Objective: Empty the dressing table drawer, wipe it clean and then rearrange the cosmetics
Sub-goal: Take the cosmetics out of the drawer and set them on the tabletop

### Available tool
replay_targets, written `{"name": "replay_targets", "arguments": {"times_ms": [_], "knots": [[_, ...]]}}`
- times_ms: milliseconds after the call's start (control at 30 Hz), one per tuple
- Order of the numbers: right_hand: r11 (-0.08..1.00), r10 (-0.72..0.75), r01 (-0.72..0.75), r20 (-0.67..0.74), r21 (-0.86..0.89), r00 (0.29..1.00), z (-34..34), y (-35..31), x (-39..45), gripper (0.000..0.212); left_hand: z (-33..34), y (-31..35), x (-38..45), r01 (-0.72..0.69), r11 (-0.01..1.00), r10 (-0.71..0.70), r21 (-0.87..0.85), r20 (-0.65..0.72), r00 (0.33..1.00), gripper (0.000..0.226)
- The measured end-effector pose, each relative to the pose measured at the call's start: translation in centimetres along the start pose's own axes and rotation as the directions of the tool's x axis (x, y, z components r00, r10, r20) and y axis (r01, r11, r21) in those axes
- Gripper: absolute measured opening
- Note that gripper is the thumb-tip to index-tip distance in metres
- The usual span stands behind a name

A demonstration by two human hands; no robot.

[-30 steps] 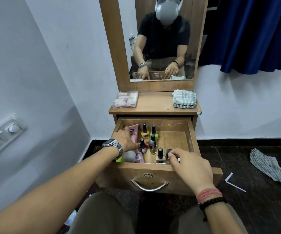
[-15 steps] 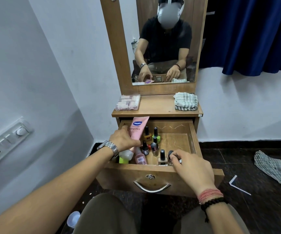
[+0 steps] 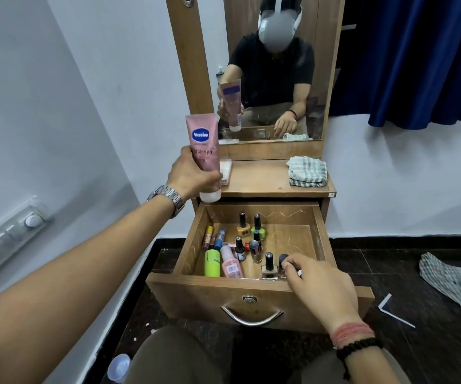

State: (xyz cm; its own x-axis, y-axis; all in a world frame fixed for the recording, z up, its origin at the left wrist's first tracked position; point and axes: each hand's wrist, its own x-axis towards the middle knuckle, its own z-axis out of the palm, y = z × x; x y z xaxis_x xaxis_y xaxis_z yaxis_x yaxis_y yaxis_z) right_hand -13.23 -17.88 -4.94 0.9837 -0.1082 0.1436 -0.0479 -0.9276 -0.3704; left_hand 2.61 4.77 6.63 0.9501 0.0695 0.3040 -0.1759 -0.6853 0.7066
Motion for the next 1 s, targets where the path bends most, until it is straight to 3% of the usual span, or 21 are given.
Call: {"name": "replay_targets", "arguments": {"times_ms": [300,733,1000], "knots": [[1.0,-0.018,0.018,-0.025,0.0,1.0,0.3,0.1,0.0,0.025,1.5,-0.4,7.0,0.041,0.998,-0.047,-0.039,-0.176,0.983,0.08],[1.0,-0.03,0.03,-0.034,-0.01,0.999,0.4,0.3,0.1,0.026,4.1,-2.1,11.2,0.076,0.997,-0.069,0.023,-0.212,0.975,0.081],[0.999,-0.016,0.015,-0.024,-0.031,1.0,0.5,0.3,0.0,0.026,4.8,-3.4,11.6,0.119,0.992,-0.126,-0.052,-0.155,0.98,0.088]]}}
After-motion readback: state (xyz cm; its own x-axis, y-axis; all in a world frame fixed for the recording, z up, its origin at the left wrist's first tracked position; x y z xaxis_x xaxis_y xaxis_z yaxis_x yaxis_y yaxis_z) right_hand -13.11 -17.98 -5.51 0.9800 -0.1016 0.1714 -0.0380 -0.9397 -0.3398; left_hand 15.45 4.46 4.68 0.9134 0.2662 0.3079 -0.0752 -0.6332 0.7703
